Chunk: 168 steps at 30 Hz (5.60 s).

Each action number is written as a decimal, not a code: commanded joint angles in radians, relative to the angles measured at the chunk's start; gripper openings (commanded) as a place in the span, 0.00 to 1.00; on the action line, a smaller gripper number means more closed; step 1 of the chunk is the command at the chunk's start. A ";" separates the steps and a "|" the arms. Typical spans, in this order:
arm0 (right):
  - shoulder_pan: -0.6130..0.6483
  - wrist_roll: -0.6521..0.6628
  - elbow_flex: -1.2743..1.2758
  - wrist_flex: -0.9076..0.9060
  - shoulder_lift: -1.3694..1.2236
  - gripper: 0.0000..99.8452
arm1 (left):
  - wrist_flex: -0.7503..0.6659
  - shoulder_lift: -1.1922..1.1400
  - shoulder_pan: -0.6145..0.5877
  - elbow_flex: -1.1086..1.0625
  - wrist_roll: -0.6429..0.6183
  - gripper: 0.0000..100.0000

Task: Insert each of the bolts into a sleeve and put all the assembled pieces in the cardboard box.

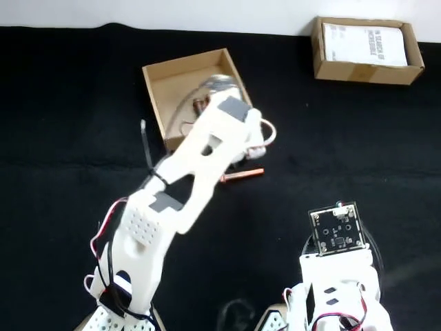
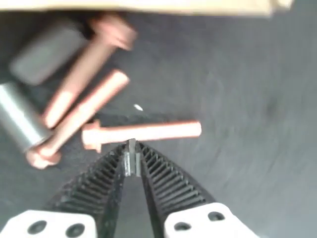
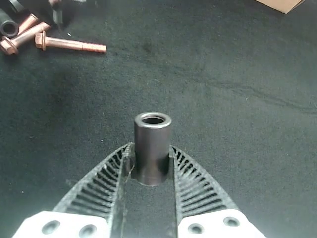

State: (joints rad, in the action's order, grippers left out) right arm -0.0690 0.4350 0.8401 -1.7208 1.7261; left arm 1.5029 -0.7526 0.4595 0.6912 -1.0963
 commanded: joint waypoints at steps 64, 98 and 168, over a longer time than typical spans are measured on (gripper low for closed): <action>-0.012 0.008 -0.005 0.008 -0.002 0.01 | -0.106 -0.068 -0.073 -0.097 -0.230 0.18; -0.004 0.009 0.320 0.587 0.008 0.01 | 0.255 -0.071 0.001 0.403 0.767 0.01; 0.483 -0.585 0.963 1.446 0.007 0.01 | -1.114 1.524 0.108 -1.254 0.735 0.01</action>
State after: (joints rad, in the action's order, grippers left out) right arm 0.4051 -0.1450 1.6640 -0.2723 1.7246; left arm 0.4074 0.7373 0.5378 -0.5700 -0.3583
